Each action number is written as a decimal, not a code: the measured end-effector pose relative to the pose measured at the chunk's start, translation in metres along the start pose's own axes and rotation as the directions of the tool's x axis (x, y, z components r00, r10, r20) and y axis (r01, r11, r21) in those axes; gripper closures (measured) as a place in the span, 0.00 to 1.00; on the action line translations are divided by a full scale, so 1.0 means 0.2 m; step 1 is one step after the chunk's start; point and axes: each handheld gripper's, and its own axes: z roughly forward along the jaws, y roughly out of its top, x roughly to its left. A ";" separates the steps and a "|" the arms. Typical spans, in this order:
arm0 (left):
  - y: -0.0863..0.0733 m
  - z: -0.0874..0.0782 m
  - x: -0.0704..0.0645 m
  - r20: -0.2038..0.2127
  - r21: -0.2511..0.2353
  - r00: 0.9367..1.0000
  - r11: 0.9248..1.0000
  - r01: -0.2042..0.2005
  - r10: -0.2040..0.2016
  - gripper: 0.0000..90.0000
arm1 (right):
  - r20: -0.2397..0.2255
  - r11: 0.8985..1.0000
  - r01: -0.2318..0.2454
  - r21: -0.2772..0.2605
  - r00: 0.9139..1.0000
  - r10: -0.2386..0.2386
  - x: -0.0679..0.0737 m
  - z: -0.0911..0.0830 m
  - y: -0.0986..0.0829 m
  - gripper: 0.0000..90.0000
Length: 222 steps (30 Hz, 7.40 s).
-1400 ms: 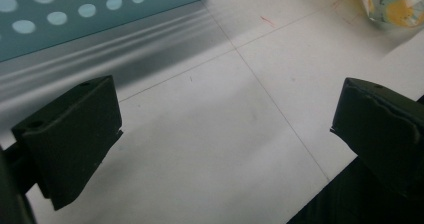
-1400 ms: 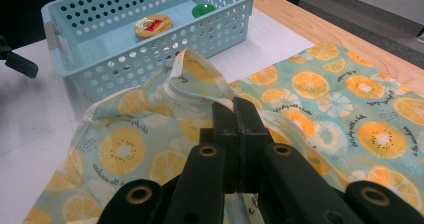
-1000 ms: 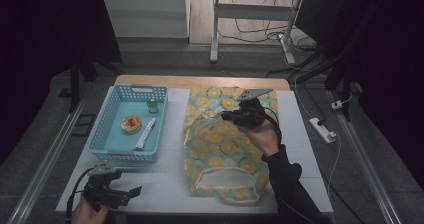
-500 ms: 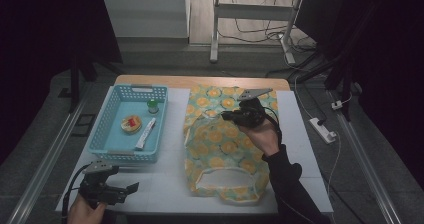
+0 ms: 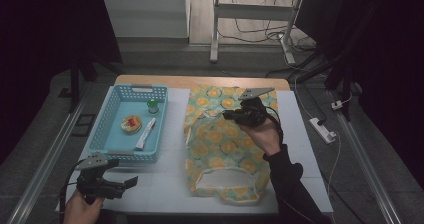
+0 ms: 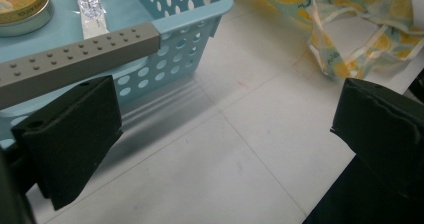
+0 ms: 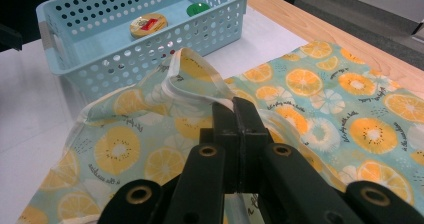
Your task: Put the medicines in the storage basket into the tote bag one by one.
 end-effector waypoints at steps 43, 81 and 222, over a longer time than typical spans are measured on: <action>0.34 0.12 0.22 -0.112 0.049 0.994 0.999 -0.014 0.020 0.00 | -0.001 1.000 0.023 0.012 1.000 -0.023 0.02 0.01 0.00 1.00; 0.61 0.39 0.61 -0.197 0.172 0.979 0.982 0.079 -0.044 0.00 | 0.009 1.000 0.022 0.009 1.000 -0.022 0.01 0.00 0.00 1.00; 0.71 0.56 -0.41 0.196 0.226 0.945 0.925 -0.304 0.262 0.22 | -0.008 0.999 0.041 0.003 0.999 -0.041 -0.01 0.03 -0.04 1.00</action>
